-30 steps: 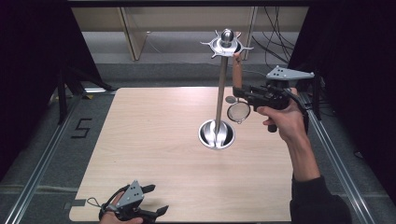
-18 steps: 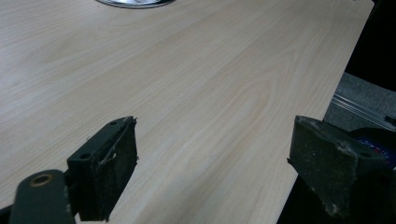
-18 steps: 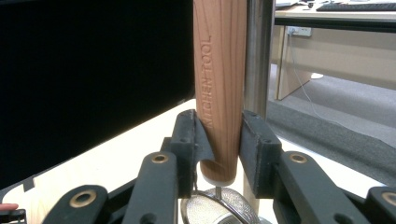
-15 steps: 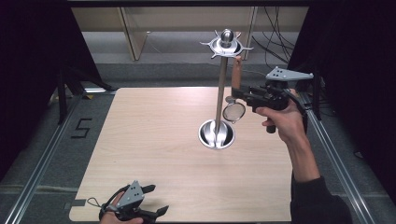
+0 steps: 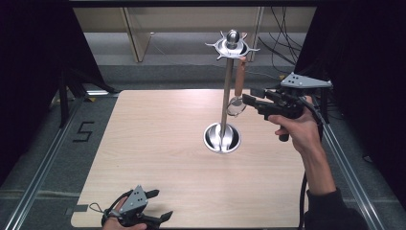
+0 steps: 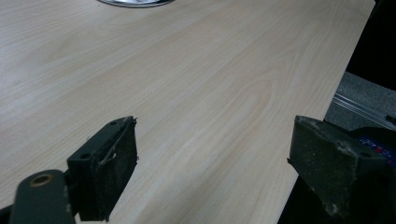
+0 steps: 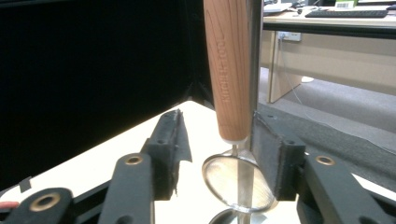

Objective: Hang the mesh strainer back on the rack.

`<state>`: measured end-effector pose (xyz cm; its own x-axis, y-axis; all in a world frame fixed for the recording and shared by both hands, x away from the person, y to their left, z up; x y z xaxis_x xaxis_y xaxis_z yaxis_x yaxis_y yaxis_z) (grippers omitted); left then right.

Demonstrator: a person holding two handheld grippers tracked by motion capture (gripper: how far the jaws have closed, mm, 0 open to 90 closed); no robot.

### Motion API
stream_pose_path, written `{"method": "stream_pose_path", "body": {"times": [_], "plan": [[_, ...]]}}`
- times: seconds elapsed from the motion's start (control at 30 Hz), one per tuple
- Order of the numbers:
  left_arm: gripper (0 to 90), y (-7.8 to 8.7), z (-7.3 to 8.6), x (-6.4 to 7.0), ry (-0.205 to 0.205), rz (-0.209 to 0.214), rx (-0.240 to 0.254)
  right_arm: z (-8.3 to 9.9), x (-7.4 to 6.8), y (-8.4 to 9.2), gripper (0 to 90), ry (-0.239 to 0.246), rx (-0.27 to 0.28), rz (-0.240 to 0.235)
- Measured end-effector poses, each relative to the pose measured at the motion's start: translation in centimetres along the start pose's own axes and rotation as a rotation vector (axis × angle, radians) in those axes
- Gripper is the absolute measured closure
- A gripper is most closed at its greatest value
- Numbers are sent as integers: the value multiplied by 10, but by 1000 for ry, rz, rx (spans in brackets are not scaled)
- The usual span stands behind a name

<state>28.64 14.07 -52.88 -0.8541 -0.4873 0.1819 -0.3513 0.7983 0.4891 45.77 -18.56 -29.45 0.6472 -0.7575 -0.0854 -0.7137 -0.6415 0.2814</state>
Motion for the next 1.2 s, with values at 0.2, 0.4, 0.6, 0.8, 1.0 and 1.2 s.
{"method": "stream_pose_path", "body": {"times": [0.2,0.4,0.6,0.8,1.0,1.2], "plan": [[147,0,0,1,23,-3,3,10,-2,7,485,16,-8,33],[147,0,0,0,-5,0,1,16,-3,14,459,38,-2,52],[147,0,0,0,-2,0,0,28,-4,17,454,54,-19,72],[147,0,1,0,15,-3,-5,41,-6,21,436,64,-22,78],[147,0,0,-1,-9,-2,-6,51,-7,22,425,71,-25,71],[147,1,0,0,-3,-2,1,60,-6,20,419,72,-42,88]]}}
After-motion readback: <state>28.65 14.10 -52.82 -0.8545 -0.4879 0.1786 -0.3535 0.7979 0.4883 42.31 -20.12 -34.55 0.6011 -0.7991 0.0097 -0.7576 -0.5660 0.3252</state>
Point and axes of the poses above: each handheld gripper's, and its own axes: y roughly backward along the jaws, z roughly out of its underside, x roughly to its right, the point moved 6 cm from there along -y, roughly forward along the jaws, and after that the axes turned 8 degrees about z, right-handed, at the moved point
